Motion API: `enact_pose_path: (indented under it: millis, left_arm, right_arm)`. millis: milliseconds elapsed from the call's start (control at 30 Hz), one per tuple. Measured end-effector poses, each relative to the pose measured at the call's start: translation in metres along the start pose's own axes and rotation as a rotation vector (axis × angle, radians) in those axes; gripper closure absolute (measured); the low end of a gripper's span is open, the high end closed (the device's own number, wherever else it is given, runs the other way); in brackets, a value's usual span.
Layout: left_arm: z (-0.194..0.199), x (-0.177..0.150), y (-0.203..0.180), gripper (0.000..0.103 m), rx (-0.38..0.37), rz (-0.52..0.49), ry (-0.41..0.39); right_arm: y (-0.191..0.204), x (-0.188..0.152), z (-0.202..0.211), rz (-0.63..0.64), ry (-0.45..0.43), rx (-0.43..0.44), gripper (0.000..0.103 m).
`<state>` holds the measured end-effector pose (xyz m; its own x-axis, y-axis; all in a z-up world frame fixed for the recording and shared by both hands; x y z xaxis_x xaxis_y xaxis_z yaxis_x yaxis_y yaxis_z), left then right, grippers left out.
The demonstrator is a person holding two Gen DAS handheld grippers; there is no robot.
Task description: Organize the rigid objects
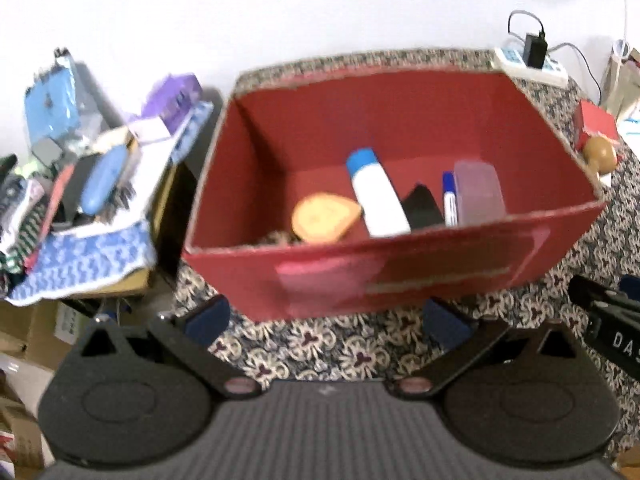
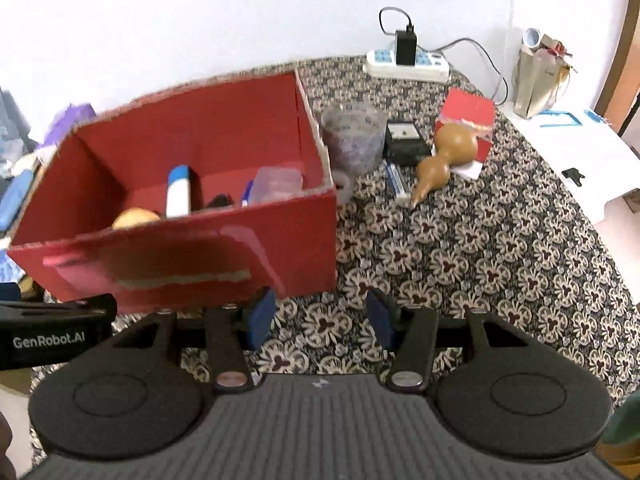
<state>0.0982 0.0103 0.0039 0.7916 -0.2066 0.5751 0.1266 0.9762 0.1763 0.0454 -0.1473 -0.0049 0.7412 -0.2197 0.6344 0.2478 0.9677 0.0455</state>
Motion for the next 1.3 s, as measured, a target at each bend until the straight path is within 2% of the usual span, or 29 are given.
enact_pose_path:
  millis: [267,467,933,1133,1300]
  left_arm:
    - [0.011,0.018,0.013,0.000,0.037,0.063,-0.030]
    - [0.018,0.029,0.020,0.000,0.050,0.147,-0.051]
    - [0.018,0.034,-0.012,0.000,0.134,0.221,-0.004]
    - [0.015,0.031,-0.023,0.000,0.160,0.273,0.042]
    - [0.020,0.034,-0.028,0.000,0.204,0.262,0.043]
  right_arm:
    - [0.006,0.027,0.011,0.025,-0.060,0.048,0.066]
    - [0.006,0.044,0.016,0.066,-0.089,0.087,0.065]
    - [-0.015,0.064,0.009,0.176,-0.057,0.267,0.065]
    - [-0.028,0.074,0.001,0.230,-0.040,0.328,0.065]
    - [-0.029,0.080,-0.005,0.232,-0.028,0.389,0.065]
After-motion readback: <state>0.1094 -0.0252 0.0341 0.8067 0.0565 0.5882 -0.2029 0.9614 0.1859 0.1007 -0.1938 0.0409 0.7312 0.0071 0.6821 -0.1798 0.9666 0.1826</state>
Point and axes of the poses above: each gripper's, at about its wrist camera, not at the fingertips, and z roughly against the way its jaws point, y to its left, x to its top, the point moved 4 cm from there along -z, roughly the way its jaws point, and after that the axes turned 2 degrees about x, right-handed, at the moved point
